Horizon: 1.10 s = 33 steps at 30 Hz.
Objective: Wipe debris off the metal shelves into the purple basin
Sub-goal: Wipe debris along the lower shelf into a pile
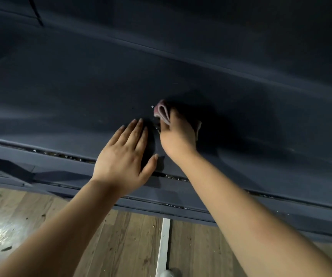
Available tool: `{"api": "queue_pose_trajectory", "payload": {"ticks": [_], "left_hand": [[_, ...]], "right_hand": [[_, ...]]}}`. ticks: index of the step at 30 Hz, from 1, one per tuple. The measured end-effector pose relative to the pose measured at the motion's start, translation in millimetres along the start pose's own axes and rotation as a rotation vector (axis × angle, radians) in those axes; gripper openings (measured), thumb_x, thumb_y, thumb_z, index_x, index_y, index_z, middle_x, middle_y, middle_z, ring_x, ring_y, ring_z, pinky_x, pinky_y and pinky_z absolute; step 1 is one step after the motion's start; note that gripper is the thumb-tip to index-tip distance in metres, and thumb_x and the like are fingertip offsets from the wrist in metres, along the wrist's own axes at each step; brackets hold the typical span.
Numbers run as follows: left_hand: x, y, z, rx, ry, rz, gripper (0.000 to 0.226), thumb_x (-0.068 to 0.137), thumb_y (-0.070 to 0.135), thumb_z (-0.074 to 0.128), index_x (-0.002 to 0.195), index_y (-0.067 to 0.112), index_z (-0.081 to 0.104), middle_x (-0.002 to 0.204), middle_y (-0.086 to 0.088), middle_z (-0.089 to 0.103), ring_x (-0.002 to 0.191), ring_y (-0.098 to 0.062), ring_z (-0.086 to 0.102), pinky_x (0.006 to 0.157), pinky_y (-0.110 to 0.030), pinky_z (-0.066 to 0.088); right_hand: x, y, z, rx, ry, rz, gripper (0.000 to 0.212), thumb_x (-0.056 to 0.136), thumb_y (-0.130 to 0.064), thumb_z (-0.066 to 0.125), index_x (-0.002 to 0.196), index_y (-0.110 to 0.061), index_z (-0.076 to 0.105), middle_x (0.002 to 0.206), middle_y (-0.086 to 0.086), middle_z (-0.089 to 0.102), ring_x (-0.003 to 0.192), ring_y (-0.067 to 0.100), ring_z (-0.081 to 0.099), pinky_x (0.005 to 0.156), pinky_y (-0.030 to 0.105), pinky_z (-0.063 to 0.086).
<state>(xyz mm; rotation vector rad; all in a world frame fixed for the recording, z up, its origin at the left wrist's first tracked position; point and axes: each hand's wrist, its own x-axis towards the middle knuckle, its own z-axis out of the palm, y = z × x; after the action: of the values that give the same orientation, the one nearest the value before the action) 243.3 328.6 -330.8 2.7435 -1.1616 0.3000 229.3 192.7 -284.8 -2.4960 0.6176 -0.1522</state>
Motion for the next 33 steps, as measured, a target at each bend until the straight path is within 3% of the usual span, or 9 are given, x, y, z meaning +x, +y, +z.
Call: {"api": "queue_pose_trajectory", "payload": {"ticks": [5, 8, 10, 15, 19, 24, 27, 29, 33], "left_hand": [[0, -1, 0, 0.010, -0.010, 0.012, 0.072, 0.095, 0.047, 0.025, 0.133, -0.010, 0.047, 0.139, -0.025, 0.046, 0.132, -0.036, 0.043, 0.110, -0.039, 0.019], [0, -4, -3, 0.039, -0.004, 0.028, 0.076, 0.096, 0.051, 0.021, 0.135, -0.010, 0.043, 0.142, -0.025, 0.043, 0.134, -0.034, 0.040, 0.110, -0.040, 0.020], [3, -10, -5, 0.077, -0.001, 0.036, 0.081, 0.094, 0.056, 0.022, 0.135, -0.011, 0.041, 0.145, -0.025, 0.039, 0.136, -0.035, 0.037, 0.110, -0.042, 0.020], [10, -18, -3, 0.057, -0.085, 0.009, 0.089, 0.091, 0.062, 0.022, 0.132, -0.013, 0.046, 0.142, -0.027, 0.042, 0.134, -0.037, 0.040, 0.111, -0.040, 0.016], [10, -19, -2, 0.059, -0.081, 0.015, 0.088, 0.092, 0.062, 0.023, 0.133, -0.012, 0.044, 0.142, -0.027, 0.041, 0.135, -0.036, 0.039, 0.111, -0.040, 0.016], [10, -18, -3, 0.056, -0.075, 0.021, 0.087, 0.091, 0.061, 0.025, 0.132, -0.013, 0.046, 0.141, -0.027, 0.043, 0.133, -0.037, 0.040, 0.110, -0.041, 0.017], [10, -18, -3, 0.052, -0.068, 0.021, 0.086, 0.091, 0.061, 0.023, 0.134, -0.011, 0.045, 0.141, -0.026, 0.043, 0.134, -0.037, 0.040, 0.110, -0.041, 0.017], [10, -19, -3, 0.056, -0.057, 0.025, 0.086, 0.092, 0.061, 0.023, 0.134, -0.011, 0.045, 0.141, -0.026, 0.043, 0.134, -0.036, 0.040, 0.110, -0.040, 0.017], [10, -19, -3, 0.062, -0.057, 0.028, 0.087, 0.093, 0.062, 0.018, 0.133, -0.011, 0.046, 0.141, -0.026, 0.044, 0.133, -0.036, 0.041, 0.109, -0.040, 0.018]], "right_hand": [[1, 5, -4, 0.004, -0.039, -0.013, 0.030, 0.101, -0.024, 0.039, 0.129, -0.014, 0.045, 0.129, 0.006, 0.054, 0.120, 0.024, 0.048, 0.082, 0.022, 0.027], [2, 27, -16, -0.043, -0.004, 0.006, 0.027, 0.100, -0.024, 0.040, 0.123, -0.013, 0.046, 0.121, 0.012, 0.058, 0.113, 0.030, 0.053, 0.096, 0.034, 0.033], [9, 53, -28, -0.117, 0.107, 0.049, 0.026, 0.098, -0.023, 0.043, 0.120, -0.010, 0.048, 0.117, 0.017, 0.058, 0.109, 0.036, 0.055, 0.094, 0.044, 0.040], [36, 98, -53, -0.249, 0.231, 0.169, 0.031, 0.099, -0.023, 0.040, 0.126, -0.008, 0.048, 0.130, 0.016, 0.051, 0.122, 0.034, 0.045, 0.100, 0.038, 0.028], [60, 86, -44, -0.167, 0.236, 0.147, 0.032, 0.099, -0.022, 0.041, 0.125, -0.006, 0.051, 0.129, 0.018, 0.054, 0.121, 0.034, 0.047, 0.099, 0.036, 0.033], [63, 45, -15, -0.099, 0.115, -0.123, 0.030, 0.095, -0.020, 0.049, 0.122, -0.012, 0.056, 0.120, 0.013, 0.062, 0.113, 0.031, 0.055, 0.096, 0.037, 0.040], [45, 31, 1, -0.132, 0.016, -0.341, 0.037, 0.095, -0.019, 0.049, 0.131, -0.017, 0.052, 0.128, 0.006, 0.059, 0.120, 0.023, 0.051, 0.099, 0.026, 0.031], [39, 28, 4, -0.086, -0.039, -0.392, 0.039, 0.096, -0.017, 0.050, 0.134, -0.018, 0.050, 0.132, 0.003, 0.057, 0.122, 0.018, 0.050, 0.099, 0.020, 0.030], [43, 35, -7, 0.145, -0.044, -0.377, 0.033, 0.094, -0.013, 0.051, 0.127, -0.012, 0.055, 0.121, 0.007, 0.064, 0.112, 0.023, 0.059, 0.098, 0.036, 0.044]]}}
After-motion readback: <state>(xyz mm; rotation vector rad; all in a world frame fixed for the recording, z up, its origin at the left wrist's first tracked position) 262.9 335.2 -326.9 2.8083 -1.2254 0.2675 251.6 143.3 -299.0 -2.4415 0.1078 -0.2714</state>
